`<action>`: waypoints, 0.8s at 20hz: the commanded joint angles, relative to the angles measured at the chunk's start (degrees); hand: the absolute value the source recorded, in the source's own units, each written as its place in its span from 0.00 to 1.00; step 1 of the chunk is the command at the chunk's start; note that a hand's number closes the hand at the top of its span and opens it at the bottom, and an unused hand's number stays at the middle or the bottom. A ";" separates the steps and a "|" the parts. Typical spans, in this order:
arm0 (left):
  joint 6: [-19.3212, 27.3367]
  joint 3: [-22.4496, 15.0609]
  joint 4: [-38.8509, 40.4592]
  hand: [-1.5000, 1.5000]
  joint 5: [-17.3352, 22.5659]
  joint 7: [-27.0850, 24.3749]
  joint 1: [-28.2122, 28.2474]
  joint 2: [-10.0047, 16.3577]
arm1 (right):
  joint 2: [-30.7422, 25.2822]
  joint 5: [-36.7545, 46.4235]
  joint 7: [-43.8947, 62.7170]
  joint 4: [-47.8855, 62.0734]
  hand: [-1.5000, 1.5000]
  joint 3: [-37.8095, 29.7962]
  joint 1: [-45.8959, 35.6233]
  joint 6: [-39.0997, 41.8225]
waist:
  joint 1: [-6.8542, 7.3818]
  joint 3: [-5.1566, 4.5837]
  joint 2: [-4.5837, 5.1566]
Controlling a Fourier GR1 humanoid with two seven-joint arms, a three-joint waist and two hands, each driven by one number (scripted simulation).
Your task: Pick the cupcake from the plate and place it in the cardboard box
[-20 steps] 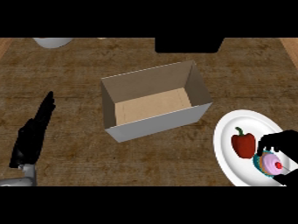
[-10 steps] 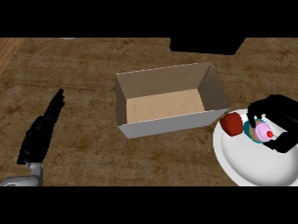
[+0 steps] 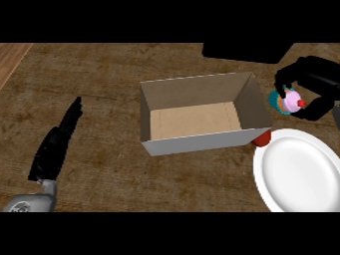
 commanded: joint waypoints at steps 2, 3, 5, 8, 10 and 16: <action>-0.20 1.39 1.09 0.50 0.32 -0.06 -1.46 0.92 | 0.68 -3.99 -10.21 12.40 1.00 -1.77 -10.61 2.73 | -0.98 -0.07 -0.16; 0.34 1.59 1.36 0.50 0.41 1.31 -2.48 0.37 | 0.96 -8.43 -12.84 12.08 1.00 -3.56 -11.33 7.30 | -2.08 -0.08 -0.49; -0.76 1.61 1.26 0.50 1.17 -0.27 0.12 0.81 | 1.85 -11.87 -15.95 14.18 1.00 -4.48 -12.24 8.73 | -1.67 -0.07 -0.52; 0.49 1.79 1.40 0.50 0.57 0.48 -0.09 0.24 | 1.00 -17.07 -18.73 15.42 1.00 -4.63 -15.93 16.22 | -2.69 -0.13 -1.03; 0.18 0.79 -0.16 0.50 0.01 0.16 1.22 0.32 | 3.79 -19.04 -17.44 17.34 1.00 -3.87 -17.00 15.85 | -1.95 -0.09 -0.99; 1.48 1.89 2.09 0.50 -0.30 0.01 0.46 -0.08 | 6.19 -24.21 -14.23 17.84 1.00 -0.05 -23.42 21.63 | -4.48 -0.27 -1.58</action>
